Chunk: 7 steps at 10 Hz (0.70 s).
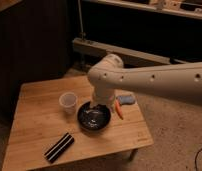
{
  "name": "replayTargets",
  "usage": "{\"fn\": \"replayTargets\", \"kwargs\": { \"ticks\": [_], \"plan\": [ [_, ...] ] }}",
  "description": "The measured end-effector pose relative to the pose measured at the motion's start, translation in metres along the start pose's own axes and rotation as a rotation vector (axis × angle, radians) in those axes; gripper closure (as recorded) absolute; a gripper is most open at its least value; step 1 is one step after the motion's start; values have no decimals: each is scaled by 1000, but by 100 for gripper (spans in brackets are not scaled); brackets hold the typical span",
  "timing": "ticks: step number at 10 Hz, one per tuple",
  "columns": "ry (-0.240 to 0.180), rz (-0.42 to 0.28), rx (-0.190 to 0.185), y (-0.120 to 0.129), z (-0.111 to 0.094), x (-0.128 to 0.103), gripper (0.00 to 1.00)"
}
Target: Drag the ceramic bowl in a circle
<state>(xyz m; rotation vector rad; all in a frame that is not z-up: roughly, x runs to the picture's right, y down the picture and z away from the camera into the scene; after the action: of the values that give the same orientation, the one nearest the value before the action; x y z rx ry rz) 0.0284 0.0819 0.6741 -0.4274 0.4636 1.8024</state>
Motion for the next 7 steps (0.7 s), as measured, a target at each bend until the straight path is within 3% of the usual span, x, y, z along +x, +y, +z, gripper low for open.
{"fn": "replayTargets", "kwargs": {
  "ticks": [6, 7],
  "plan": [
    [-3, -8, -7, 5, -3, 0, 35],
    [27, -16, -18, 14, 2, 0, 35]
  ]
}}
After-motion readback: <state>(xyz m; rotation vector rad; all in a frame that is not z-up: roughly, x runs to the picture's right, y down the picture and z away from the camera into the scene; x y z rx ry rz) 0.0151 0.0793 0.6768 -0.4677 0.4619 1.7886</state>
